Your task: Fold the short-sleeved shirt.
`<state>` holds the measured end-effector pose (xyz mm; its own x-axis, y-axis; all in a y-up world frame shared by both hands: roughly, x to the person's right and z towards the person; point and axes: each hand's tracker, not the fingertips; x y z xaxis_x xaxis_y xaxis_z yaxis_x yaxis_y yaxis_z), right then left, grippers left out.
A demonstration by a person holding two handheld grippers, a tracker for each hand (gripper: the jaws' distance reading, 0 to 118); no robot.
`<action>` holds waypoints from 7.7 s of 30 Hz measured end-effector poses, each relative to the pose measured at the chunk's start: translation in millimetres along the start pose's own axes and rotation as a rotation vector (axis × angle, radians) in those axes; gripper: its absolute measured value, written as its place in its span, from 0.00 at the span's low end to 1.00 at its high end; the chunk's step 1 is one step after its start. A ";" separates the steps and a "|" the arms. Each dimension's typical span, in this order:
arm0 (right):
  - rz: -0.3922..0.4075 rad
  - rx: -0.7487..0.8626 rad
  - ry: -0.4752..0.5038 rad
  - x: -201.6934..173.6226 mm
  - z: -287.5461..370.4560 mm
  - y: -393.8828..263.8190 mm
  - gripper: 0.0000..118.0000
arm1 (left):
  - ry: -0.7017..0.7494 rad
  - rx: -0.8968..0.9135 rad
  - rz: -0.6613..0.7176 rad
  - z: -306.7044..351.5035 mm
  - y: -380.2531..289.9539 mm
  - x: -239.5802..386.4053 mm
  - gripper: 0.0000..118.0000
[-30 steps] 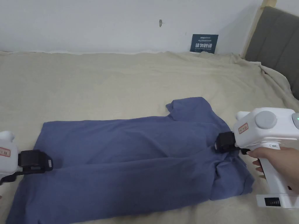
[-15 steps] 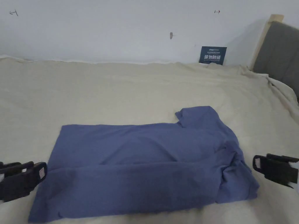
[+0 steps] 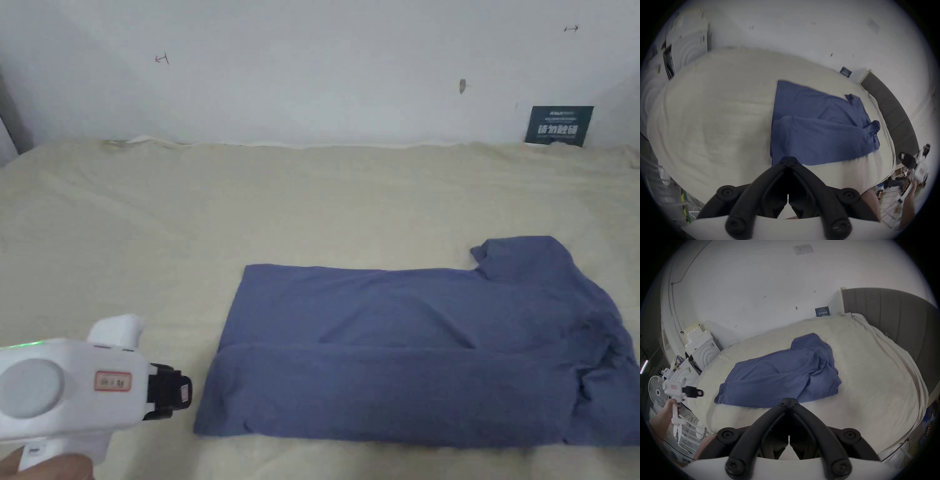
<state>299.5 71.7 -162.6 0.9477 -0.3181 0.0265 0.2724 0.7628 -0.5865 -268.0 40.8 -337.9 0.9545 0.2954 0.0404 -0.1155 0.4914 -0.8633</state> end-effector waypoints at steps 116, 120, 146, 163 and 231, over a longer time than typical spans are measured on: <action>-0.013 -0.167 0.063 22.4 -52.6 51.2 0.00 | 0.051 -0.037 -0.227 -79.2 148.1 77.0 0.35; -0.011 -0.216 0.092 24.2 -69.1 46.6 0.00 | 0.074 -0.156 -0.119 -150.3 176.0 68.3 0.98; 0.119 -0.120 -0.003 58.6 -135.9 88.8 0.00 | 0.257 -0.194 -0.506 -191.3 163.1 95.8 0.02; -0.003 -0.626 -0.218 137.6 -316.9 186.0 0.86 | 0.217 -0.124 -0.500 -196.9 159.9 80.9 0.02; -0.017 0.215 0.003 -29.1 63.9 -4.3 0.00 | -0.054 0.432 -0.211 103.0 -103.4 76.9 0.00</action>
<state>281.4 113.7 -109.1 0.9423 -0.3333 0.0326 0.3180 0.8598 -0.3996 -211.0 97.1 -193.6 0.9551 0.1888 0.2284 -0.0349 0.8370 -0.5461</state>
